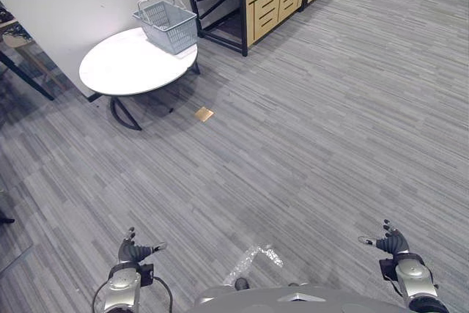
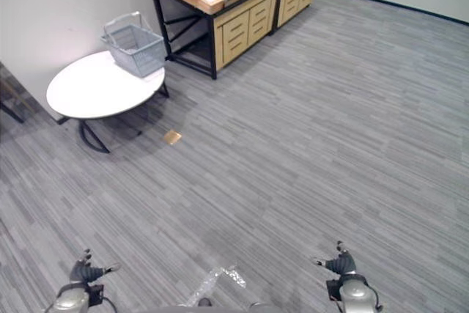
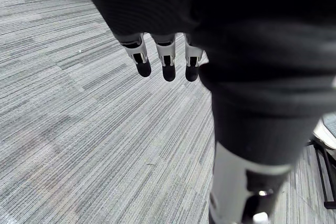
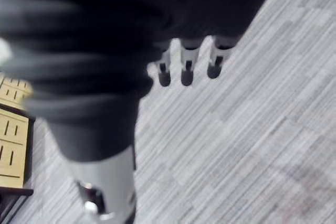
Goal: Pick vegetable in the basket
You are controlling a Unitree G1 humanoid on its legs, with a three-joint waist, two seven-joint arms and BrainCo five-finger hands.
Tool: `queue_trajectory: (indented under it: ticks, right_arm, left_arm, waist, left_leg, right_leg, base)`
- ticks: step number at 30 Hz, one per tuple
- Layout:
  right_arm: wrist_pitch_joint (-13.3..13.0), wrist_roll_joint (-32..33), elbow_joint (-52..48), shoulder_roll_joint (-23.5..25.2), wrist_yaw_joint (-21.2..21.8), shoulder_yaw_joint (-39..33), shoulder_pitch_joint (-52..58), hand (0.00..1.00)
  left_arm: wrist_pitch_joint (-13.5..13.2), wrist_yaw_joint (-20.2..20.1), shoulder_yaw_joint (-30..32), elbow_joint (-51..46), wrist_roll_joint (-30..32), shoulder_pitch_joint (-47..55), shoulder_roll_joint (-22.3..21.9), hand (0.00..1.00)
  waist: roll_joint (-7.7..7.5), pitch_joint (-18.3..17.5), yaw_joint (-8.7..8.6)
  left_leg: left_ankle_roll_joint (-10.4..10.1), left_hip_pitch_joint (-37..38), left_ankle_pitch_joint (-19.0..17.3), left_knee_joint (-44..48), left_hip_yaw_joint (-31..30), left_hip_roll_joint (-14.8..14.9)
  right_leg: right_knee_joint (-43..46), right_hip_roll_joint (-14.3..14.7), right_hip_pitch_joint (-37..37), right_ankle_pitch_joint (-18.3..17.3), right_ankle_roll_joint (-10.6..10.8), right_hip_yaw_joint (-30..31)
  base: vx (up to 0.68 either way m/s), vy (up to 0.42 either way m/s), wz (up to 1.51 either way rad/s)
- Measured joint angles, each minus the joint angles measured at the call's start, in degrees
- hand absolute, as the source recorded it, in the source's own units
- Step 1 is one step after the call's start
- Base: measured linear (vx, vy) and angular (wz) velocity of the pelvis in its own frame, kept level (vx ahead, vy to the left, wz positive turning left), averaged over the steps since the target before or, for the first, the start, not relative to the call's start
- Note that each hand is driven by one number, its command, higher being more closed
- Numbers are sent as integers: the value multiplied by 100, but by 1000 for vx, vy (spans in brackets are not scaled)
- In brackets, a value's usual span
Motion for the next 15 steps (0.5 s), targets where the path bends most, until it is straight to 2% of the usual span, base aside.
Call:
queue_trajectory:
  ticks: [3, 5, 6, 7, 8, 9, 10, 11, 12, 13, 14, 15]
  right_arm:
    - [8, 22, 0, 3, -2, 1, -9, 0]
    - [8, 22, 1, 3, -2, 70, -14, 0]
    - [6, 18, -1, -4, 6, 236, -45, 0]
    - [8, 12, -1, -7, 28, 306, -70, 0]
    - [10, 11, -1, -12, 39, 338, -76, 0]
    - [18, 11, -12, -33, 58, 419, -69, 0]
    - [50, 15, -91, -57, 59, 524, -33, 0]
    - [53, 17, -121, -65, 54, 564, -20, 0]
    - [57, 19, -134, -79, 47, 602, -23, 0]
    - [74, 67, -199, -109, 37, 605, -30, 0]
    - [102, 77, -216, -156, 38, 605, -96, 0]
    - [103, 78, -218, -176, 39, 608, -120, 0]
  left_arm:
    - [4, 3, 0, 1, -143, 16, -4, 0]
    - [5, 2, 17, 0, -145, 59, -14, 0]
    - [3, -2, 20, -11, -150, 49, -8, 0]
    - [4, -8, 19, -15, -161, 36, -26, 0]
    - [5, -11, 21, -40, -217, -2, -53, 0]
    - [7, -15, 16, -194, -354, -24, -133, 0]
    - [1, -6, 17, -282, -445, 53, -234, 0]
    - [5, -5, 7, -271, -487, 90, -275, 0]
    - [11, -7, -26, -250, -550, 131, -322, 0]
    - [19, -13, -67, -254, -588, 112, -316, 0]
    - [16, -12, -59, -296, -590, 129, -289, 0]
    - [16, -13, -56, -312, -591, 140, -285, 0]
  waist:
    - [18, 46, 1]
    - [35, 79, 66]
    - [-3, 125, 85]
    - [-3, 219, 78]
    - [-5, 299, 81]
    - [24, 439, 98]
    - [70, 560, 219]
    - [-10, 607, 230]
    - [11, 591, 221]
    - [-3, 590, 226]
    - [-32, 589, 236]
    - [-33, 588, 243]
  left_leg:
    - [-34, -85, -21, 5, 67, 11]
    - [-125, -105, -165, 179, 232, 62]
    - [-187, -480, -561, 1032, 300, 181]
    - [-286, -1044, -992, 2371, 360, 436]
    - [-323, -1337, -1044, 3127, 416, 602]
    - [-279, -1813, -906, 4518, 471, 979]
    - [-302, -2152, -520, 5584, 491, 1309]
    - [-324, -2282, -444, 5934, 480, 1392]
    - [-346, -2393, -653, 6047, 457, 1439]
    - [-407, -2594, -938, 5459, 514, 1410]
    - [-419, -2720, -919, 4504, 649, 1301]
    - [-433, -2753, -888, 4208, 691, 1269]
  right_leg:
    - [161, 5, -155, -103, -18, 50]
    - [180, 43, -187, -137, -64, 190]
    - [218, 30, -229, -194, -115, 237]
    - [228, 67, -213, -299, -201, 247]
    - [267, 93, -160, -337, -213, 248]
    - [395, 175, -10, -415, -247, 296]
    - [560, 235, 171, -602, -345, 416]
    - [586, 229, 247, -708, -406, 466]
    - [592, 218, 346, -788, -412, 513]
    - [534, 126, 471, -893, -386, 535]
    - [409, -2, 523, -933, -323, 562]
    - [366, -36, 528, -938, -314, 573]
  base:
    - [43, -29, -10]
    - [96, -56, -31]
    - [79, -123, -16]
    - [40, -141, -7]
    - [48, -143, -7]
    - [106, -90, -31]
    - [142, -58, -39]
    - [148, -11, -38]
    - [244, 17, -20]
    - [349, 42, -13]
    - [302, 41, -6]
    - [371, 118, -12]
